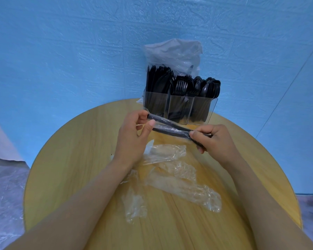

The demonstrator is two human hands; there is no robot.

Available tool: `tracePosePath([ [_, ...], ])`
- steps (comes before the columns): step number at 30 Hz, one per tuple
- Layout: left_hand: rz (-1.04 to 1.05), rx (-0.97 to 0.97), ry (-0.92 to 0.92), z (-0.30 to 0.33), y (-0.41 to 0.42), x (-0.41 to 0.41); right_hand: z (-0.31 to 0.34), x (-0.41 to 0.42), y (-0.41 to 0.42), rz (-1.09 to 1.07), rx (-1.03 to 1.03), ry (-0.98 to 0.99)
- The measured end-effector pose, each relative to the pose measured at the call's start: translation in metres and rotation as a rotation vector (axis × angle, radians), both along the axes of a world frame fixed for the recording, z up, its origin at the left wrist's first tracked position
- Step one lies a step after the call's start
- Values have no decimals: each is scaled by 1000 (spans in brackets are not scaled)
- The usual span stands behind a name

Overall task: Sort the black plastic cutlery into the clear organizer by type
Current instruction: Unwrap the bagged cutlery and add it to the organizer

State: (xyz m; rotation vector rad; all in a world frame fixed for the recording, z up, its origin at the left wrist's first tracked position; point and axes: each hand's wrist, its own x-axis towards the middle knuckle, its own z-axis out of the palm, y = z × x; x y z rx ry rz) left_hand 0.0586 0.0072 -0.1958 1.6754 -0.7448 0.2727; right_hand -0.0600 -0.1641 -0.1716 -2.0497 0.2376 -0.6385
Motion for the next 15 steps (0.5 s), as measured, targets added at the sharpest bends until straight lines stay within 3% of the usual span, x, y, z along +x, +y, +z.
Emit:
tracePosePath([
  [5,-148,-58,58,2,-2,-4,1,0,1,31,31,7],
  [11,-177,-218,233,4,-3,-1,6,3,3,10,493,-198],
  [15,-189,-268,308,5,-4,-2,4,8,6,-30,675,-297],
])
